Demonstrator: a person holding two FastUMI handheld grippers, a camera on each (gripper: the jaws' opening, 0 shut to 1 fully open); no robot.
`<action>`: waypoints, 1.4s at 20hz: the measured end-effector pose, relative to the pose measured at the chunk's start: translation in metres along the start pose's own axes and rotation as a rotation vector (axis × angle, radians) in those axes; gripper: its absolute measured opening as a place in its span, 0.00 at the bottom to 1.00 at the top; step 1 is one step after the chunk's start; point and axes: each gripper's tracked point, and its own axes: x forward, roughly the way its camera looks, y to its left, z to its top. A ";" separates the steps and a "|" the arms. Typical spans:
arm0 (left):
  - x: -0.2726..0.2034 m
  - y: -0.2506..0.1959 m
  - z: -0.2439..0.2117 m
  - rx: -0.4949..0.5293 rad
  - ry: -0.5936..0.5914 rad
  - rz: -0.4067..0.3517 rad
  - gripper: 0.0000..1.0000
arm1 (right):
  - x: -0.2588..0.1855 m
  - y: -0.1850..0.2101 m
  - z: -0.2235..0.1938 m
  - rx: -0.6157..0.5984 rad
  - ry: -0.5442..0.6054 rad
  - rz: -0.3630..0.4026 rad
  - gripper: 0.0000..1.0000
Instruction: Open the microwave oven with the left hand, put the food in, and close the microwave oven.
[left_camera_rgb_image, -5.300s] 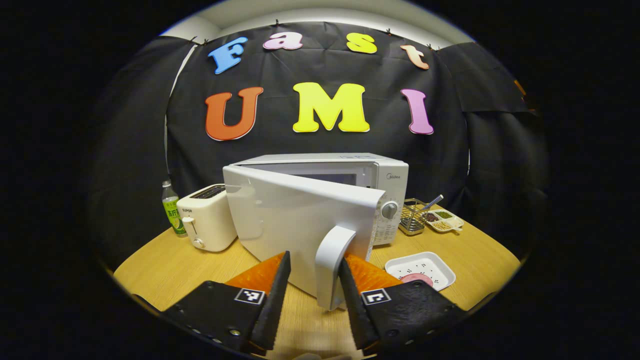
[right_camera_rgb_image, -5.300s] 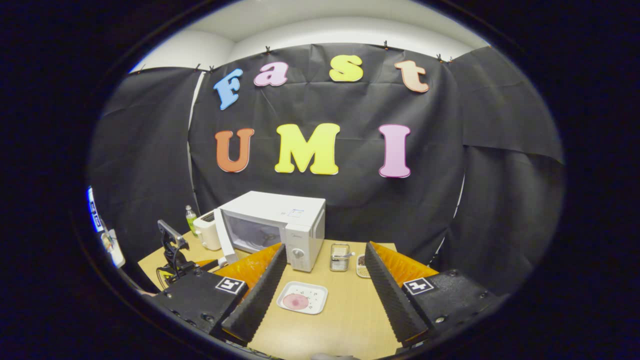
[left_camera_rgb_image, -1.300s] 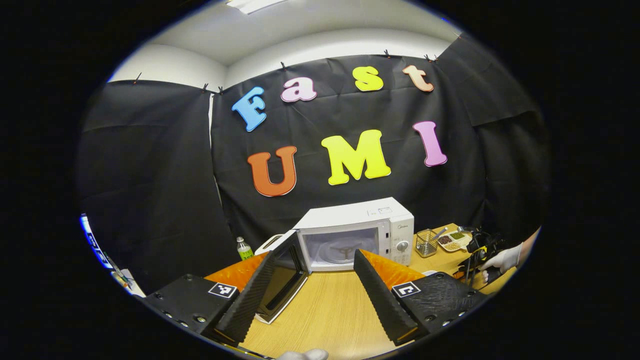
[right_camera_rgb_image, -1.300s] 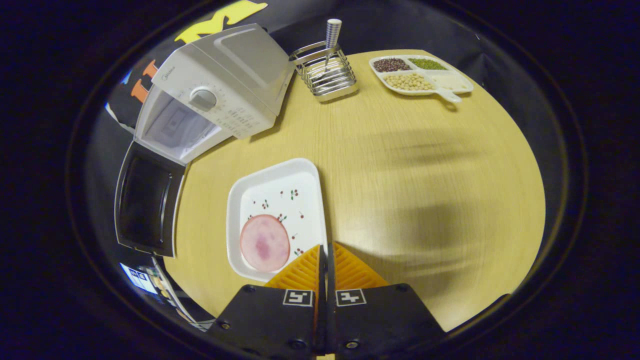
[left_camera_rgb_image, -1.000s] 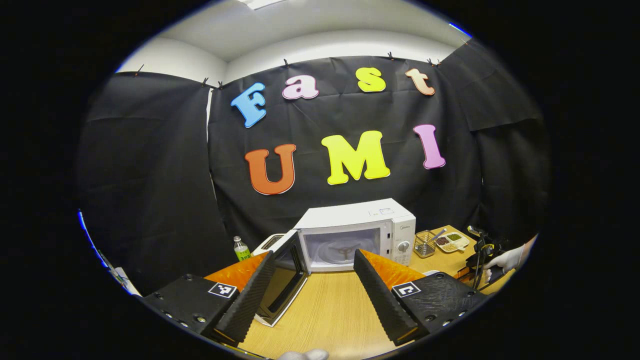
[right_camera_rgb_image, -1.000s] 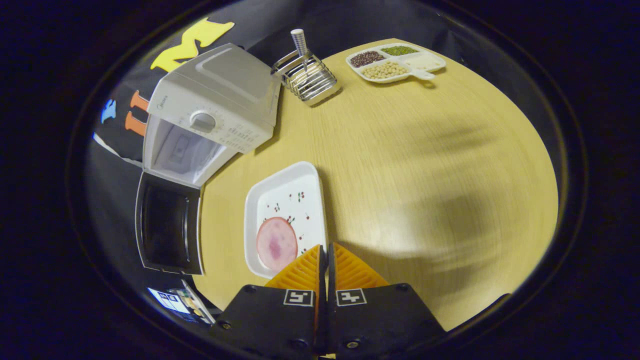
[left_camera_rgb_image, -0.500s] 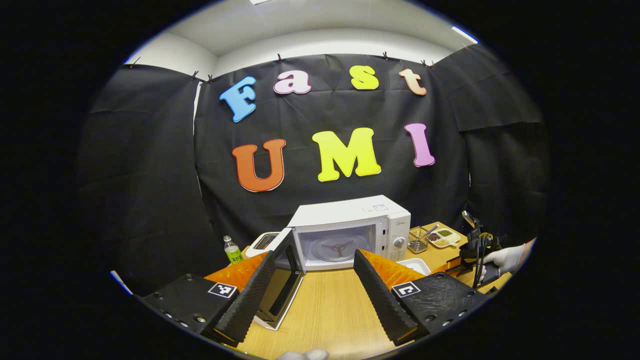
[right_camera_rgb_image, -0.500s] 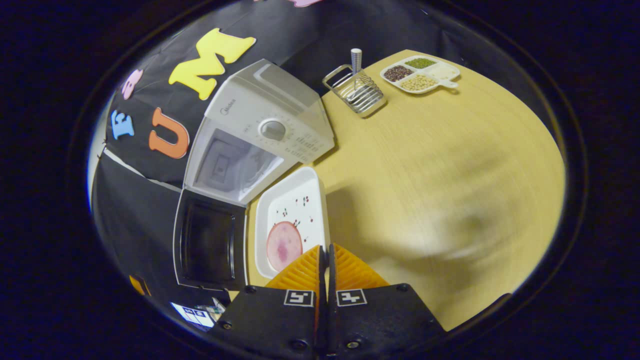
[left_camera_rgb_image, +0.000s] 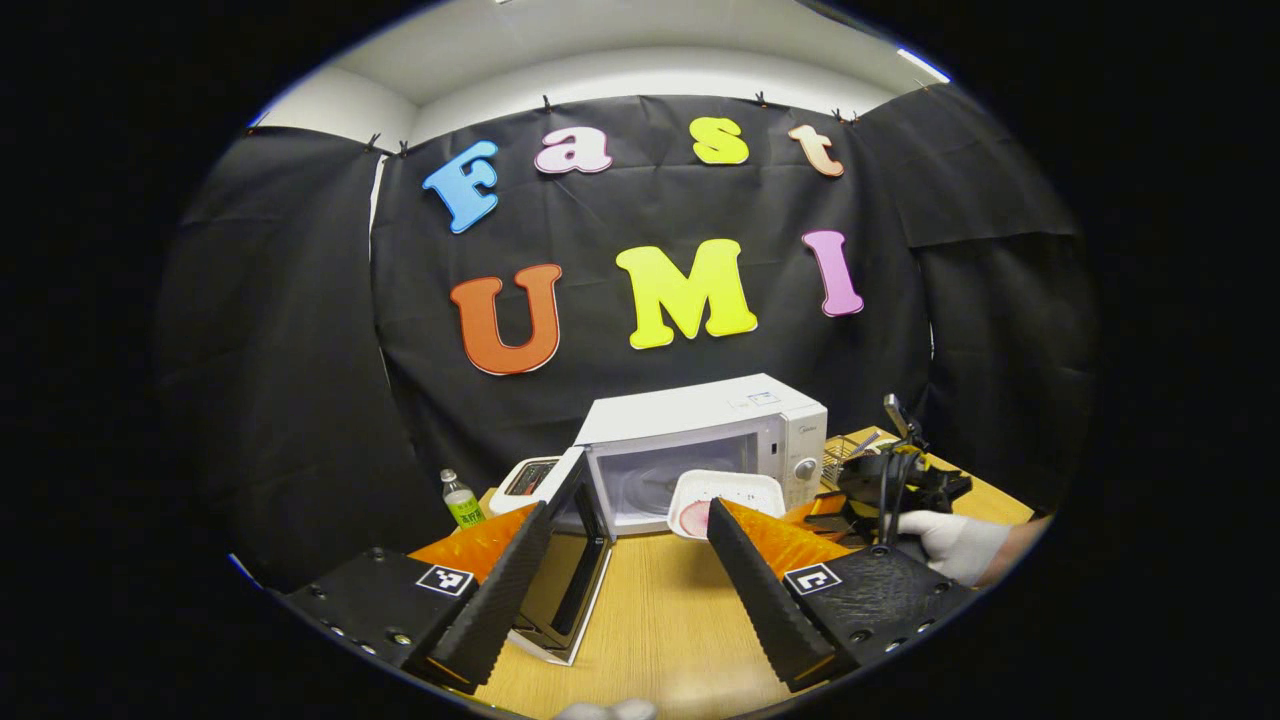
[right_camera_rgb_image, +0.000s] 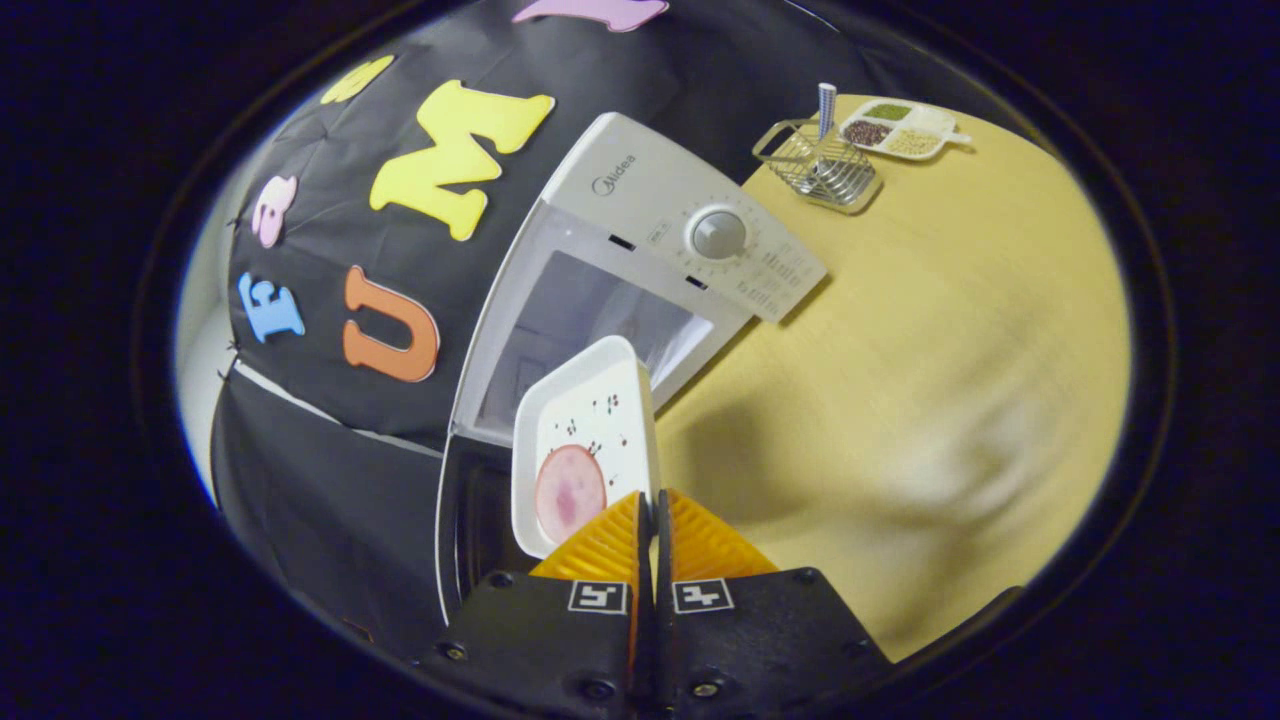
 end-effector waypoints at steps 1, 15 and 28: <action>0.001 0.001 -0.001 -0.001 0.003 -0.002 0.97 | 0.011 0.003 0.000 0.008 -0.032 -0.005 0.03; 0.028 0.026 -0.053 -0.030 0.087 0.024 0.97 | 0.138 0.021 -0.009 0.205 -0.293 -0.137 0.04; 0.040 0.024 -0.054 -0.010 0.097 0.018 0.97 | 0.201 0.026 0.064 0.277 -0.448 -0.166 0.07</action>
